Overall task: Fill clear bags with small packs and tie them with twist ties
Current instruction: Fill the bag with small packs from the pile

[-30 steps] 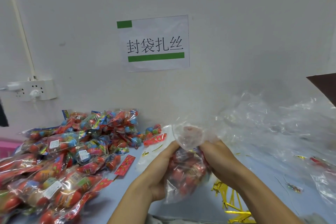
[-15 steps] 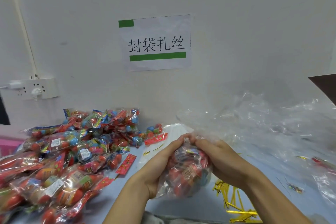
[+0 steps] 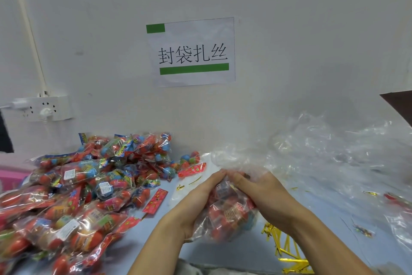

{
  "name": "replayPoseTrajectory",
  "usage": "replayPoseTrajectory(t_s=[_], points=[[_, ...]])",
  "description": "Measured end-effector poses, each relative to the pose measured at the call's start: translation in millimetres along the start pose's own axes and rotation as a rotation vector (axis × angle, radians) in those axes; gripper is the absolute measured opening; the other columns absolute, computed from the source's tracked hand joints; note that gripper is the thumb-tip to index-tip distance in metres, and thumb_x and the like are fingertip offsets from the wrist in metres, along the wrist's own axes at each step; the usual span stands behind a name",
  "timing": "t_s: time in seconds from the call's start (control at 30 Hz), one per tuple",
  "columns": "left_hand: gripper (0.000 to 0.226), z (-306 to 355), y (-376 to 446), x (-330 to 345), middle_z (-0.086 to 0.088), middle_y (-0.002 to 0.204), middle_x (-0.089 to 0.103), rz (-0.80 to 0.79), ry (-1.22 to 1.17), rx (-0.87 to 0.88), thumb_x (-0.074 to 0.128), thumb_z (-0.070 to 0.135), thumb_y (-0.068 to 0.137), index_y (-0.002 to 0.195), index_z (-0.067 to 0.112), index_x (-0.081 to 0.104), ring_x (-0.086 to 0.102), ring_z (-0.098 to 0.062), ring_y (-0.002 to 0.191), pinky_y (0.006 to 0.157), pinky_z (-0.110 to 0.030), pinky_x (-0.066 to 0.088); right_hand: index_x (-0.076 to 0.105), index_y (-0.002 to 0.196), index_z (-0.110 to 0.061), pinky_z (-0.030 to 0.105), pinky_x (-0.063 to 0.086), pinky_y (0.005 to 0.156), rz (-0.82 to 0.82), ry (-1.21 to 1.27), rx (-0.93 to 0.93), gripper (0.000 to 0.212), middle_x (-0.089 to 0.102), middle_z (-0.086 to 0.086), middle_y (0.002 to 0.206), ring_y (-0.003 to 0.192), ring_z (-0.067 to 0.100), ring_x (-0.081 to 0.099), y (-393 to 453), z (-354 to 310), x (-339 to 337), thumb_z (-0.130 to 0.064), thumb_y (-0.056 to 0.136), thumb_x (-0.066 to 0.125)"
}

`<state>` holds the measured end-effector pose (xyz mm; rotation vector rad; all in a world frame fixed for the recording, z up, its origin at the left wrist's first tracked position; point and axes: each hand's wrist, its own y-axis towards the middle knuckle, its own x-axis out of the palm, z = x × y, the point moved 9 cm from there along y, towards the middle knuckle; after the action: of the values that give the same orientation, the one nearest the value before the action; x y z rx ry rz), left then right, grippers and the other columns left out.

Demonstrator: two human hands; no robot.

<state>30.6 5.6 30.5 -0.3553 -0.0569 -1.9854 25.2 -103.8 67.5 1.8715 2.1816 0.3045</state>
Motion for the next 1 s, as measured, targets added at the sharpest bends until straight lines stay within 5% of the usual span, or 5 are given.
replayPoseTrajectory(t_s=[0.27,0.5,0.73,0.83,1.0], points=[[0.021,2,6,3,-0.005,0.105,0.076,0.034,0.045,0.114,0.067,0.049,0.085,0.095,0.035,0.079,0.074,-0.023,0.098,0.071,-0.027,0.059,0.075,0.085,0.006,0.046,0.061,0.071,0.229,0.322,0.195,0.04,0.073,0.027,0.084,0.075,0.038,0.072,-2,17,-10,-0.02,0.059,0.088],[0.04,3,10,0,-0.01,0.106,0.076,0.071,0.129,0.143,0.065,0.053,0.088,0.106,0.019,0.076,0.073,-0.027,0.098,0.082,-0.038,0.06,0.075,0.078,0.002,0.051,0.061,0.07,0.465,0.216,0.277,0.012,0.076,0.02,0.081,0.073,0.038,0.075,-5,24,-29,-0.006,0.084,0.069],[0.024,22,5,-6,0.004,0.123,0.066,0.126,0.308,0.339,0.047,0.039,0.104,0.123,0.05,0.056,0.073,-0.017,0.096,0.073,-0.043,0.062,0.066,0.089,-0.002,0.05,0.056,0.088,0.719,0.549,0.266,0.015,0.07,0.018,0.1,0.091,0.034,0.069,-11,31,-65,-0.013,0.095,0.058],[0.084,25,2,5,0.012,0.142,0.049,0.049,0.625,0.521,0.057,-0.005,0.091,0.136,0.063,0.036,0.062,-0.01,0.114,0.081,-0.03,0.059,0.067,0.112,0.0,0.053,0.052,0.099,0.688,0.655,0.303,0.027,0.069,0.021,0.12,0.11,0.038,0.067,-9,36,-67,-0.021,0.098,0.057],[0.119,15,2,26,0.027,0.131,0.055,-0.112,0.586,0.568,0.095,0.009,0.058,0.143,0.057,0.027,0.063,-0.008,0.116,0.088,-0.027,0.056,0.064,0.113,0.002,0.06,0.05,0.1,0.658,0.629,0.349,0.029,0.067,0.022,0.111,0.104,0.038,0.067,-10,38,-51,-0.017,0.095,0.052]])
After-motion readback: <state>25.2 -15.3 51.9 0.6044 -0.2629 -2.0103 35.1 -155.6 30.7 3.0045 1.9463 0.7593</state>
